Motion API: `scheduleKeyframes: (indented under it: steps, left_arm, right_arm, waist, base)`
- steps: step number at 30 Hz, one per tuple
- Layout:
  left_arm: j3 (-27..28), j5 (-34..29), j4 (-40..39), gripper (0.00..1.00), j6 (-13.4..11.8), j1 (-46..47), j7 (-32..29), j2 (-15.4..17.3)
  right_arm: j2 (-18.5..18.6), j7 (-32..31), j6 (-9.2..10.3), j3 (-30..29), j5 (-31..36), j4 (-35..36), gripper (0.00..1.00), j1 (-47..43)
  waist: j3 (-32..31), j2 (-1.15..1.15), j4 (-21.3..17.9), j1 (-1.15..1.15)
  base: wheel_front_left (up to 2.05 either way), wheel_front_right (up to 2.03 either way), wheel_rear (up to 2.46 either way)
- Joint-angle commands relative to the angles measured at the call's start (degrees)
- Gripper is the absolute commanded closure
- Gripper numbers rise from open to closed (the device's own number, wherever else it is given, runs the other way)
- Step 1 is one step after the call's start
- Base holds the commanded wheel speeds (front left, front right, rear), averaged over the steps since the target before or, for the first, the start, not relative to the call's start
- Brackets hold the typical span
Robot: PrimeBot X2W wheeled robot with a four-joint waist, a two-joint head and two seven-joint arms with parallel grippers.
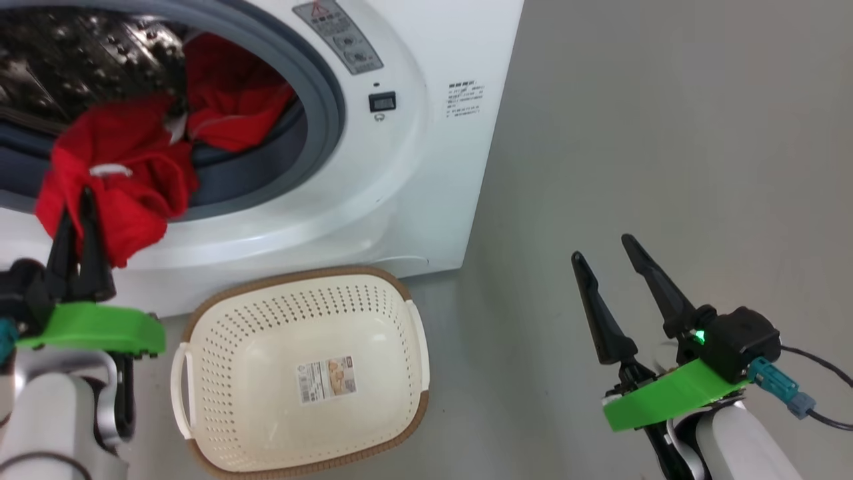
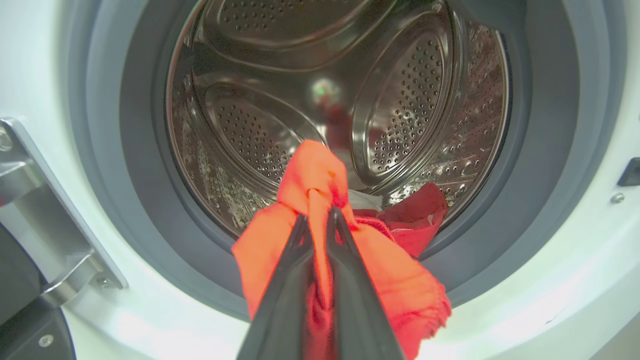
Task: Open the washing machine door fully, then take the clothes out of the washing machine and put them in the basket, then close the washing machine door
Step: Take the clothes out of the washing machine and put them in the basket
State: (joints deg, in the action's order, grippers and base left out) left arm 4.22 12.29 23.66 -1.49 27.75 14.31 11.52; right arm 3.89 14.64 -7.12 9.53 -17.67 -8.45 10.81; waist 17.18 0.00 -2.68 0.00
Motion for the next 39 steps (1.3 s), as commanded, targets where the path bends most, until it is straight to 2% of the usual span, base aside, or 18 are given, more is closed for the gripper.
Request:
scheduleKeyframes:
  steps: [1, 13, 20, 26, 35, 39]
  left_arm:
    - [2.2, 0.5, -3.2, 1.0, -0.3, -1.4, 0.7, 1.9]
    - [1.2, 1.0, -22.8, 1.0, -3.6, -14.0, -4.2, -1.6]
    - [-0.4, 3.2, -27.8, 1.0, -3.6, -18.7, -7.2, -4.1]
    - [-1.5, 5.7, -24.7, 1.0, -2.1, -20.1, -7.6, -5.0]
    - [-2.6, 9.7, -11.2, 1.0, 1.8, -16.8, -4.4, -5.9]
    - [-2.8, 10.2, -5.3, 1.0, 2.7, -14.4, -4.0, -5.6]
  right_arm:
    - [0.1, 0.4, -0.36, 0.9, -0.4, 1.0, 0.0, -0.9]
    - [0.0, 0.4, -0.36, 0.2, -1.6, 0.9, 0.0, -2.9]
    - [-0.1, 0.4, -0.36, 0.3, -1.6, 1.1, 0.0, -3.8]
    - [0.1, 0.4, -0.36, 0.7, -1.6, 1.5, 0.0, -3.0]
    - [0.1, 0.4, -0.36, 0.1, -1.1, 1.9, 0.0, -1.0]
    - [-0.1, 0.4, -0.36, 0.1, -1.0, 2.1, 0.0, -0.3]
  waist:
    - [-2.2, 0.0, 0.0, 0.0]
    - [-6.0, 0.0, -0.2, 0.0]
    - [-6.2, 0.0, 0.2, 0.0]
    - [-4.4, 0.0, -0.1, 0.0]
    - [0.1, 0.0, -1.3, 0.0]
    - [1.7, 0.0, -1.9, 0.0]
  base:
    - [0.0, 0.0, 0.0]
    - [0.0, 0.0, 0.0]
    - [0.0, 0.0, 0.0]
    - [0.0, 0.0, 0.0]
    - [0.0, 0.0, 0.0]
    - [0.0, 0.0, 0.0]
